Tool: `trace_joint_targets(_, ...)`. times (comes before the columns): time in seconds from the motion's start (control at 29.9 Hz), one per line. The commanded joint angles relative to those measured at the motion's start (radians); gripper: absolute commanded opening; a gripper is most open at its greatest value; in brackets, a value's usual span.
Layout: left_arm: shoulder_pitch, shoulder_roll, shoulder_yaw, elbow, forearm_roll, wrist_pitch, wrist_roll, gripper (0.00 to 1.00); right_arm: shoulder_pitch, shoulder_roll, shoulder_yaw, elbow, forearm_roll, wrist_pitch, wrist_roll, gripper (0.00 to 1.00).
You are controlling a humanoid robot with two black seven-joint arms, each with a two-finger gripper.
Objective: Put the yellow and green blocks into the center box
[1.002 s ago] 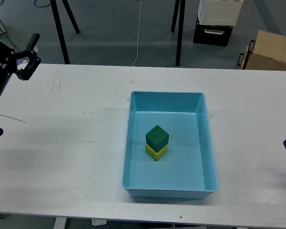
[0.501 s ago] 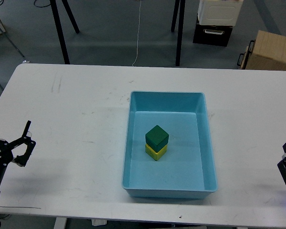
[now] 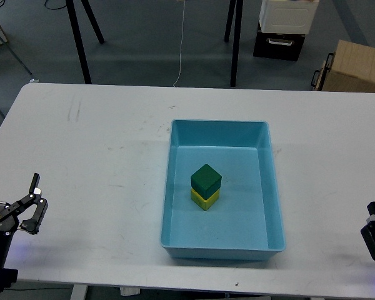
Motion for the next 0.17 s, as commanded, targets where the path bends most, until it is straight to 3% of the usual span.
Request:
trace_joint_targets(0.0,0.0,0.0,0.017,0.0,0.0,0.0,0.0,1.0,0.0,0.001,0.007,0.0,0.001,0.0,0.0,0.99)
trace_joint_targets(0.13,-0.001,0.0,0.017,-0.002,0.0,0.0,0.0,1.0,-0.007,0.001,0.007,0.002,0.001,0.0,0.002,0.99)
